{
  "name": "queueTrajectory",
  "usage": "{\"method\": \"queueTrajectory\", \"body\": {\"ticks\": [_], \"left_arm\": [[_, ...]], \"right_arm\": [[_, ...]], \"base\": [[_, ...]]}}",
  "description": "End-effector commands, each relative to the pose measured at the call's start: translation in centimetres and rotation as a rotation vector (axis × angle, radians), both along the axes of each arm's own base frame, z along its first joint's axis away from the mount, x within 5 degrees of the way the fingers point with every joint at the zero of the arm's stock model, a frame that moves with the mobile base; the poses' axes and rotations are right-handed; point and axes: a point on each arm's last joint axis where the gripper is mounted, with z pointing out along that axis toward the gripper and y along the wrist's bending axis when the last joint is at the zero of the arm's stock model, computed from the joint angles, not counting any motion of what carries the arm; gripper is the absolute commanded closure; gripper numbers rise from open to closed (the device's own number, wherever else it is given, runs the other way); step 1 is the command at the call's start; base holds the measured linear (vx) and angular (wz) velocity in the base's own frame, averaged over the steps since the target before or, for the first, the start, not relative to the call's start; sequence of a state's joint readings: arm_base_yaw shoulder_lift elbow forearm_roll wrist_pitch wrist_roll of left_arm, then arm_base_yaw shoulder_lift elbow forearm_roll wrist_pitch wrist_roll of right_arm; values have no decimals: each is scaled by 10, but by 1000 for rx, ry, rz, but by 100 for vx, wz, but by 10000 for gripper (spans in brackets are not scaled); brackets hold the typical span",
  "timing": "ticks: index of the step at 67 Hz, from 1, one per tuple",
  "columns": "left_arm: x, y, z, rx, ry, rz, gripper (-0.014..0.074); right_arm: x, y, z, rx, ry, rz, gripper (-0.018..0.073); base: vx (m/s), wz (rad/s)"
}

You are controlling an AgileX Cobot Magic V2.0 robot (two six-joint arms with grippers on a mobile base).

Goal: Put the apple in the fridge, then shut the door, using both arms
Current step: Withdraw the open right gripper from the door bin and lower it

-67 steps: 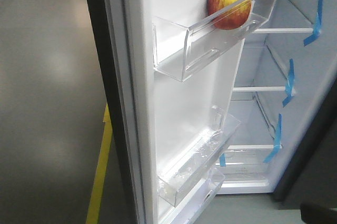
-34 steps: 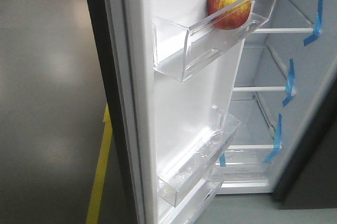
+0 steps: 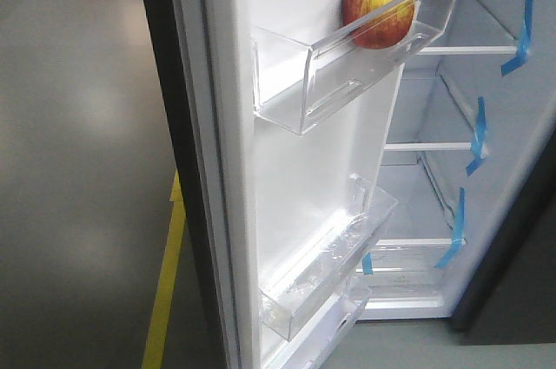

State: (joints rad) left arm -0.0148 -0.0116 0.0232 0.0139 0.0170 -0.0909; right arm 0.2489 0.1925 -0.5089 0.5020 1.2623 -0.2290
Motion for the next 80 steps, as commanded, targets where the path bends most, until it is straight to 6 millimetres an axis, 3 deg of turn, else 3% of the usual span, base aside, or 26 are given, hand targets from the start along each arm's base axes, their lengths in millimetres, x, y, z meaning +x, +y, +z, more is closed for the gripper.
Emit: {"method": "queueTrajectory", "body": {"ticks": [1, 17, 28, 38, 54, 61, 80], "left_arm": [[-3, 0, 14, -13, -112, 0, 603], [-5, 1, 22, -101, -176, -7, 603], [-10, 1, 58, -127, -220, -10, 603], [1, 0, 95, -86, -106, -7, 603], [53, 0, 136, 2, 250, 9, 603], [81, 0, 141, 46, 424, 4, 603], [154, -1, 145, 82, 694, -10, 603]], "right_arm": [[3, 2, 10, 44, -37, -10, 1], [3, 2, 10, 44, -37, -10, 1], [3, 2, 10, 45, -38, -10, 1], [3, 2, 10, 44, -37, -10, 1], [3, 2, 10, 44, -38, -9, 1], [3, 2, 10, 44, -38, -9, 1], [3, 2, 10, 44, -38, -9, 1]], "base": [[0, 0], [0, 0], [0, 0], [0, 0], [0, 0], [0, 0], [0, 0]]}}
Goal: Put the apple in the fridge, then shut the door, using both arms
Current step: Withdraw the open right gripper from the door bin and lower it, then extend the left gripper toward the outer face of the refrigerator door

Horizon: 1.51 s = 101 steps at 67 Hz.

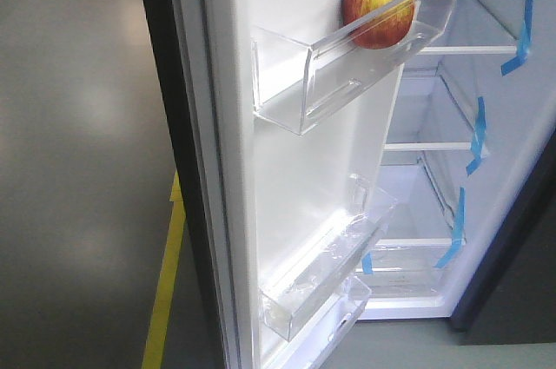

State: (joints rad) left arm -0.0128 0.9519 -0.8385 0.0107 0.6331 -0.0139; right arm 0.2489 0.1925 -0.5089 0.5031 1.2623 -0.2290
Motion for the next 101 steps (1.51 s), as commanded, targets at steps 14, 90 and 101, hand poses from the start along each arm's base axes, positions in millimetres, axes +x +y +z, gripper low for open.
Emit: {"method": "queueTrajectory", "body": {"ticks": [14, 90, 101], "left_arm": [[68, -4, 8, -30, 109, -25, 603], [229, -77, -12, -525, 68, -443, 603], [225, -95, -8, -561, 64, -519, 603]], "right_arm": [[3, 2, 9, 41, -34, -8, 1], [3, 2, 9, 41, -35, -8, 1], [3, 2, 9, 41, -35, -8, 1]], "base": [[0, 0], [0, 0], [0, 0]]}}
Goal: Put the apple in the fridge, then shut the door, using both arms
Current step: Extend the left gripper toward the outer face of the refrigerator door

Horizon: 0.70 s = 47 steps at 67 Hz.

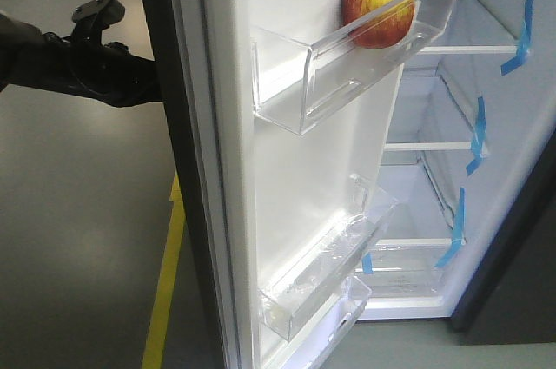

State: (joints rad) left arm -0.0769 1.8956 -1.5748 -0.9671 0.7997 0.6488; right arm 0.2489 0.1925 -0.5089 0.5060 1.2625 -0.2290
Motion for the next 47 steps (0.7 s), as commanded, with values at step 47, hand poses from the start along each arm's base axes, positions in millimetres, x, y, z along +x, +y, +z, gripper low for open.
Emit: {"method": "queueTrajectory", "body": {"ticks": [47], "left_arm": [[-36, -80, 45, -197, -114, -303, 603]], "right_arm": [[3, 2, 9, 38, -35, -9, 1]], "base": [[0, 0]]}}
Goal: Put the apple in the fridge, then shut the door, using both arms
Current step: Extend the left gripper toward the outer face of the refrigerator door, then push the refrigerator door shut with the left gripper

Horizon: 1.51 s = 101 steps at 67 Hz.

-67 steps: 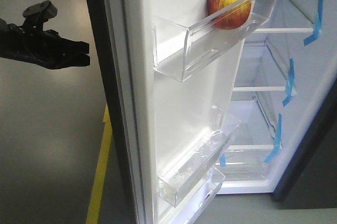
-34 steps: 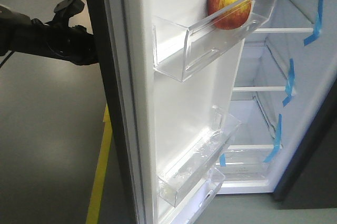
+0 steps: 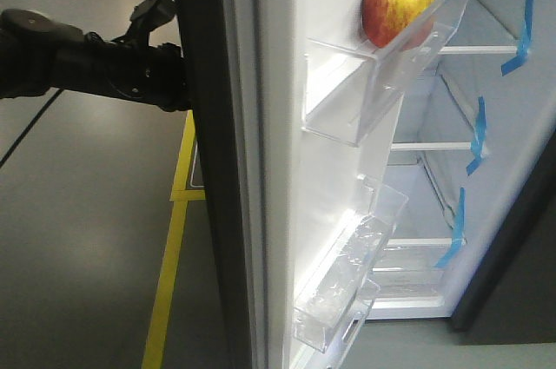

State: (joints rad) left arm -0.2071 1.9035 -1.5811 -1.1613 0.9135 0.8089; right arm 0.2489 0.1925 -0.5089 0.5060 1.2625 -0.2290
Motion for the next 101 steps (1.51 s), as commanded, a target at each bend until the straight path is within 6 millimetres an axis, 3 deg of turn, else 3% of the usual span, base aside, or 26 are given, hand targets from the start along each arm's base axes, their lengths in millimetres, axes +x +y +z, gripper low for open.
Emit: {"method": "queueTrajectory", "body": {"ticks": [1, 19, 53, 74, 87, 101], "left_arm": [[-15, -16, 36, -77, -77, -40, 603], [-31, -55, 37, -82, -106, -109, 603], [-65, -124, 57, -273, -225, -174, 603], [-74, -166, 58, -326, -244, -236, 603], [-81, -164, 65, -285, -261, -297, 603], [-103, -148, 78, -36, -293, -351, 603]], "right_arm": [[3, 2, 9, 38, -35, -9, 1], [3, 2, 9, 38, -35, -9, 1], [3, 2, 9, 38, -35, -9, 1], [3, 2, 9, 38, -35, -8, 1], [3, 2, 9, 38, -35, -8, 1], [3, 2, 9, 38, -35, -8, 1]], "base": [[0, 0], [0, 0], [0, 0], [0, 0], [0, 0], [0, 0]]}}
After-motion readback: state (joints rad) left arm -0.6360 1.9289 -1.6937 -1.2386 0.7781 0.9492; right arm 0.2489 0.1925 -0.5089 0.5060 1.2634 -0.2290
